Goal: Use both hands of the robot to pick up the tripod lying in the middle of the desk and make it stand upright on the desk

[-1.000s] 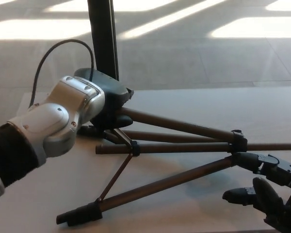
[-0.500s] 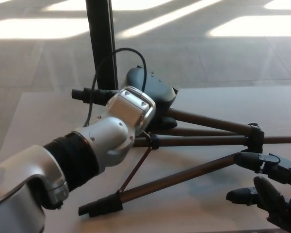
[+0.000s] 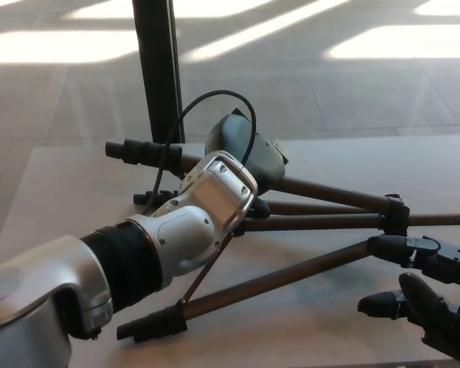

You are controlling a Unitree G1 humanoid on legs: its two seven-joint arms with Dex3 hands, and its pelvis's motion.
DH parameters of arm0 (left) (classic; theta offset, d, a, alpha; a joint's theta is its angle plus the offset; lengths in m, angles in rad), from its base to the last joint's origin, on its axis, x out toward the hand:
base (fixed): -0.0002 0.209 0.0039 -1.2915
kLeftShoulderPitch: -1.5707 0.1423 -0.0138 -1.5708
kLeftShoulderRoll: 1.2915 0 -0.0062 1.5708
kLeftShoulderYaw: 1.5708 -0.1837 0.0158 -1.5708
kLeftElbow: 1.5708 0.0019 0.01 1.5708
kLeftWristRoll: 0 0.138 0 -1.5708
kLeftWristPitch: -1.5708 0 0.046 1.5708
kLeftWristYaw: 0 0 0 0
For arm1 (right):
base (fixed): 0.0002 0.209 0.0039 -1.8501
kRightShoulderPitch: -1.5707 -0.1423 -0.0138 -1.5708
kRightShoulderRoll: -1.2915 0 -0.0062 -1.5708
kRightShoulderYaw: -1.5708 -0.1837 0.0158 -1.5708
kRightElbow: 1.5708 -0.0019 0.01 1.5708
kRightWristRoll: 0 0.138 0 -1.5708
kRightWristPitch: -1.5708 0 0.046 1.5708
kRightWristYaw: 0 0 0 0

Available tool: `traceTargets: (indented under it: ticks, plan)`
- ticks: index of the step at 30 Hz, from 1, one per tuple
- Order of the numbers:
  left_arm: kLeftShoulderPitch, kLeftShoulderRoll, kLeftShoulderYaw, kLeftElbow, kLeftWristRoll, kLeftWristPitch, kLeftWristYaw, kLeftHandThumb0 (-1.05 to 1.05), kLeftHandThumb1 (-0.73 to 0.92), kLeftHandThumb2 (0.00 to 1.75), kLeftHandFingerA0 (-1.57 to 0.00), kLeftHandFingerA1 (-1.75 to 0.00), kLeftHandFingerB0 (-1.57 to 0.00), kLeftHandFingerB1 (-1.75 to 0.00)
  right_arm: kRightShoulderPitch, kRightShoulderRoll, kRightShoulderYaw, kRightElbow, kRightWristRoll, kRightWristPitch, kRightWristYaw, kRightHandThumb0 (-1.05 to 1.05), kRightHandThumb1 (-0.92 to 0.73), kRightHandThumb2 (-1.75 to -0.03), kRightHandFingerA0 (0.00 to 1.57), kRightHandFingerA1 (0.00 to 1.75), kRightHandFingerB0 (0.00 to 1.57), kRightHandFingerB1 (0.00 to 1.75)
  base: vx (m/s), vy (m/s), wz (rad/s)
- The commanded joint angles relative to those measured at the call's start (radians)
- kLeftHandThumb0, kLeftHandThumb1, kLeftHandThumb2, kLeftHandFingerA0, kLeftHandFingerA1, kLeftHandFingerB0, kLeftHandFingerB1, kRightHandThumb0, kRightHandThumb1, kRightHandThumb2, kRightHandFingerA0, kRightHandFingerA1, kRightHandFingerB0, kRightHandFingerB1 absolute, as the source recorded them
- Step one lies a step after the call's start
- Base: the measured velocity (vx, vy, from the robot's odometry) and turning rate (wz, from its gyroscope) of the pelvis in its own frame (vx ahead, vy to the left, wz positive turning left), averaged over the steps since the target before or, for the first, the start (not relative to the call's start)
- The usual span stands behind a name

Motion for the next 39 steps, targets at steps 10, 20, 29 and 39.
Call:
traceTargets:
  ticks: [10, 20, 29, 39]
  plan:
    - [0.097, 0.123, -0.018, 0.078, 0.247, -0.023, 0.290, -0.49, 0.58, 0.57, -0.82, -0.90, -0.31, -0.40, -0.018, -0.016, 0.019, -0.042, -0.031, 0.071, -0.052, -0.70, -0.71, -0.61, 0.65, 0.79, 0.55, 0.49, 0.00, 0.000, 0.00]
    - [0.122, -0.011, 0.046, 0.141, 0.181, -0.001, 0.320, -0.37, 0.56, 0.61, -0.97, -1.55, -0.76, -0.69, -0.043, -0.007, 0.016, -0.030, -0.036, 0.062, -0.070, -0.68, -0.71, -0.62, 0.67, 0.80, 0.58, 0.48, 0.00, 0.000, 0.00]
    - [0.140, 0.008, 0.065, 0.179, 0.231, -0.055, 0.324, -0.31, 0.58, 0.61, -1.00, -1.47, -0.85, -0.81, -0.066, 0.003, 0.012, -0.023, -0.036, 0.078, -0.098, -0.64, -0.75, -0.62, 0.68, 0.84, 0.58, 0.46, 0.00, 0.000, 0.00]
    - [0.199, 0.073, 0.185, 0.192, 0.198, -0.110, 0.438, -0.46, 0.42, 0.89, -1.24, -1.39, -0.83, -1.02, -0.032, 0.351, 0.027, -0.085, 0.035, 0.289, -0.407, -0.60, -0.68, -0.60, 0.58, 0.80, 0.53, 0.46, 0.00, 0.000, 0.00]
